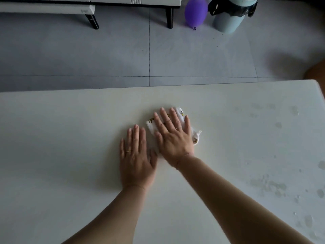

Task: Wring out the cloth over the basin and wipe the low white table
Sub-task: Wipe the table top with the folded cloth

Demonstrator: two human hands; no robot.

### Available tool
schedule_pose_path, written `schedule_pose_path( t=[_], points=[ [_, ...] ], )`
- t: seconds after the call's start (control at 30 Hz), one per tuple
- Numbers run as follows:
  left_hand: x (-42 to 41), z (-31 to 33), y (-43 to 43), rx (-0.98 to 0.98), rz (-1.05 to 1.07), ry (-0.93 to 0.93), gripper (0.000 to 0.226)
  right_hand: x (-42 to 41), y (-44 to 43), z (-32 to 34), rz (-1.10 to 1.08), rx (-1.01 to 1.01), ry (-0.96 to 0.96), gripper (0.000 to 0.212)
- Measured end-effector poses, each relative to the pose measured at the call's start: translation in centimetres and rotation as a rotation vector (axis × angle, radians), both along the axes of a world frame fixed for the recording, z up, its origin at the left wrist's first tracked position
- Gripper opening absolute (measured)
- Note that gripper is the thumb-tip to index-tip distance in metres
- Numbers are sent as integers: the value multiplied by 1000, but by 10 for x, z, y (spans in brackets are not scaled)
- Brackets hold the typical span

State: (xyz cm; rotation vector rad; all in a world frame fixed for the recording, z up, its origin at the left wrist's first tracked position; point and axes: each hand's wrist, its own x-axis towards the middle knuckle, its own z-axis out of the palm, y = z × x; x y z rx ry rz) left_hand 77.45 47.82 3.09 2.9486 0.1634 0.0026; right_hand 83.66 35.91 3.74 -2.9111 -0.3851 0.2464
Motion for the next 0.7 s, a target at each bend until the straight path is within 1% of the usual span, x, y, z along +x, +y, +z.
schedule_pose_path(
  t=[0.03,0.07,0.17,0.23,0.3,0.33,0.37,0.43,0.5,0.57,0.6,0.63,0.7],
  points=[
    [-1,0,1,-6,-6,15,61,7,-15,-1,15,-14,-29,54],
    [0,1,1,-7,-6,27,63,16,-29,-2,-30,-20,-51,54],
    [0,2,1,-13,1,49,65,40,-55,-5,-360,-47,-27,55],
    [0,4,1,-17,1,46,64,50,-43,-7,-571,-64,14,57],
    [1,5,-1,-13,4,63,64,59,-12,-5,-685,-34,39,58],
    [1,7,-1,-11,8,75,64,62,9,-5,-666,-15,47,58],
    [2,8,-1,-8,9,87,64,64,30,-5,-599,1,47,57],
    [1,9,-1,1,-4,133,67,65,70,-3,-401,43,36,55],
    [1,9,0,5,-6,156,68,68,85,2,-201,71,37,54],
    [1,9,0,-20,15,115,65,75,66,4,-6,52,21,54],
    [1,9,0,-34,18,98,65,78,47,4,58,26,1,54],
    [1,9,0,-41,13,85,65,80,23,3,71,1,-21,54],
    [1,7,1,-37,0,67,66,85,-30,2,-40,-31,-47,54]
  ],
)
